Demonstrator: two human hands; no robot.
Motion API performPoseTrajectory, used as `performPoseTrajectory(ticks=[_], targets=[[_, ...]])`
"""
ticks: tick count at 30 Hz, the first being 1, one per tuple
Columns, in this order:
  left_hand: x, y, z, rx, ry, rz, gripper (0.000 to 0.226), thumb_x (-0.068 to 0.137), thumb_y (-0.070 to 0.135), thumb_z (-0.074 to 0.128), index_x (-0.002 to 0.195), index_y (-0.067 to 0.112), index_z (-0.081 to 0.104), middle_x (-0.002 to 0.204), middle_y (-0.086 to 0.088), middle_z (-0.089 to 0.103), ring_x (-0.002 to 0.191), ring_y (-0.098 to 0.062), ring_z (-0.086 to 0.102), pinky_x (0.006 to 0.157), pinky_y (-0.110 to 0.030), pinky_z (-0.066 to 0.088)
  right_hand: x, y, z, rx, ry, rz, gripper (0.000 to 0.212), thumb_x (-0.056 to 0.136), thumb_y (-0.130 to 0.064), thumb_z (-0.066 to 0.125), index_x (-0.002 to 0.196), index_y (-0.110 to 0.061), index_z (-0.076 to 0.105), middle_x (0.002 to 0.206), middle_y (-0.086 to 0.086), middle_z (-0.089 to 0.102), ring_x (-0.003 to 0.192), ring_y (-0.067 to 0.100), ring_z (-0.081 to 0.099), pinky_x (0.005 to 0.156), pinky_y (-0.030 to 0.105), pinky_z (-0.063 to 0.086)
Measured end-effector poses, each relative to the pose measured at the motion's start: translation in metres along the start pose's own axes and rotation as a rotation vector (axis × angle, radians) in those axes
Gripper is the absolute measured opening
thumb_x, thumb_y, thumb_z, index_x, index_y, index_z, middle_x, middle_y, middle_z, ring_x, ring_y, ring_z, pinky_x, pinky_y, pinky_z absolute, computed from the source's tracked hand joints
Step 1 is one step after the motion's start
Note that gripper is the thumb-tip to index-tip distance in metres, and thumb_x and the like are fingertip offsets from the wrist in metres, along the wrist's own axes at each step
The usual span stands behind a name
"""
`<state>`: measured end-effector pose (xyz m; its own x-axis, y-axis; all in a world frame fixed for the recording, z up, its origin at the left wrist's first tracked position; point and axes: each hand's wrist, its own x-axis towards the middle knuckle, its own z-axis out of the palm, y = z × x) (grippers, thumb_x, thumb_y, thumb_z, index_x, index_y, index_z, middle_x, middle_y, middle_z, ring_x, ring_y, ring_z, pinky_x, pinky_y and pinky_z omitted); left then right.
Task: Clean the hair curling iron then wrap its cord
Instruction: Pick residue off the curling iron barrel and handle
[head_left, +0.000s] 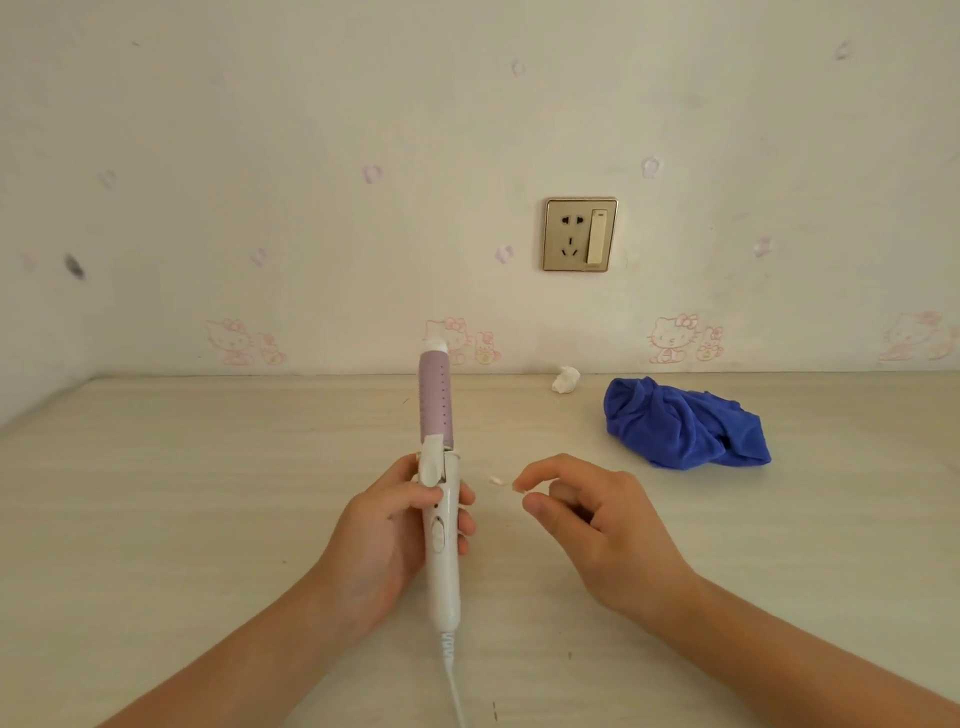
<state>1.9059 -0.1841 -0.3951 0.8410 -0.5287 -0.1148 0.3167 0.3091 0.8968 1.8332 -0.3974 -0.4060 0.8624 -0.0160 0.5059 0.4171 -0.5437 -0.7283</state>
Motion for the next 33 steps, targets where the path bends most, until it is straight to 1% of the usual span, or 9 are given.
performPoseTrajectory(ticks=[5,11,15,17,20,22,26,30,33], targets=[[0.004,-0.005,0.004,-0.152,-0.043,-0.048,0.044,0.077,0.01,0.041,0.117,0.005,0.057,0.082,-0.019,0.058,0.059,-0.028,0.052,0.052,-0.034,0.047,0.008,-0.001,0.021,-0.021,-0.005,-0.066,0.009,0.097,-0.019,0.063,0.102,-0.021,0.07,0.052,-0.012,0.041,0.048,0.009,0.036,0.052,0.02,0.034],[0.013,-0.003,0.0,-0.121,-0.174,-0.053,0.048,0.077,0.031,0.051,0.116,0.003,0.055,0.083,-0.019,0.053,0.058,-0.029,0.05,0.053,-0.034,0.044,0.027,0.0,0.031,0.003,-0.042,-0.091,0.006,0.095,-0.012,0.069,0.093,-0.014,0.074,0.049,0.002,0.044,0.045,0.017,0.036,0.051,0.024,0.035],[0.015,-0.007,-0.001,-0.029,-0.123,-0.036,0.045,0.091,0.044,0.052,0.114,0.006,0.061,0.076,-0.015,0.058,0.054,-0.025,0.053,0.05,-0.032,0.047,0.029,0.002,0.03,0.035,-0.073,-0.104,0.008,0.093,-0.012,0.069,0.09,-0.012,0.076,0.047,-0.001,0.041,0.044,0.012,0.035,0.051,0.019,0.033],[0.015,-0.011,-0.001,0.022,-0.092,-0.035,0.051,0.092,0.049,0.053,0.112,0.005,0.063,0.071,-0.015,0.057,0.054,-0.025,0.054,0.051,-0.033,0.048,0.024,0.0,0.03,0.065,-0.12,-0.106,0.008,0.092,-0.01,0.068,0.091,-0.01,0.075,0.047,-0.009,0.043,0.042,0.014,0.045,0.052,0.02,0.034],[0.015,-0.017,-0.004,0.071,-0.065,-0.013,0.053,0.091,0.054,0.055,0.103,0.004,0.065,0.069,-0.017,0.057,0.061,-0.027,0.056,0.058,-0.033,0.051,0.018,-0.004,0.029,0.073,-0.212,-0.107,0.01,0.093,-0.009,0.066,0.091,-0.013,0.075,0.051,-0.005,0.06,0.044,0.018,0.048,0.054,0.02,0.035],[0.015,-0.018,-0.005,0.098,-0.076,0.023,0.053,0.093,0.054,0.056,0.104,0.002,0.063,0.073,-0.018,0.061,0.066,-0.028,0.059,0.063,-0.031,0.054,0.017,-0.006,0.025,0.036,-0.214,-0.108,0.012,0.094,-0.012,0.066,0.089,-0.017,0.076,0.049,0.0,0.057,0.044,0.016,0.038,0.052,0.018,0.034],[0.014,-0.019,-0.004,0.108,-0.056,0.055,0.059,0.084,0.054,0.069,0.112,0.002,0.062,0.08,-0.014,0.068,0.068,-0.025,0.066,0.062,-0.03,0.055,0.018,-0.007,0.018,0.033,-0.148,-0.111,0.011,0.092,-0.007,0.069,0.089,-0.014,0.077,0.046,-0.013,0.041,0.043,0.007,0.033,0.053,0.009,0.03],[0.012,-0.019,-0.001,0.071,-0.043,0.084,0.04,0.08,0.048,0.071,0.091,0.011,0.063,0.074,-0.004,0.068,0.064,-0.019,0.064,0.058,-0.027,0.054,0.009,-0.015,0.021,0.057,-0.267,-0.112,0.01,0.09,-0.007,0.069,0.089,-0.013,0.077,0.047,-0.005,0.038,0.045,0.006,0.031,0.053,0.012,0.03],[0.012,-0.018,0.0,0.096,-0.007,0.081,0.05,0.081,0.051,0.07,0.103,0.006,0.063,0.076,-0.008,0.069,0.065,-0.024,0.065,0.06,-0.031,0.054,0.012,-0.015,0.022,0.032,-0.215,-0.108,0.011,0.091,-0.006,0.071,0.088,-0.014,0.078,0.047,-0.009,0.038,0.045,0.006,0.032,0.053,0.01,0.031]])
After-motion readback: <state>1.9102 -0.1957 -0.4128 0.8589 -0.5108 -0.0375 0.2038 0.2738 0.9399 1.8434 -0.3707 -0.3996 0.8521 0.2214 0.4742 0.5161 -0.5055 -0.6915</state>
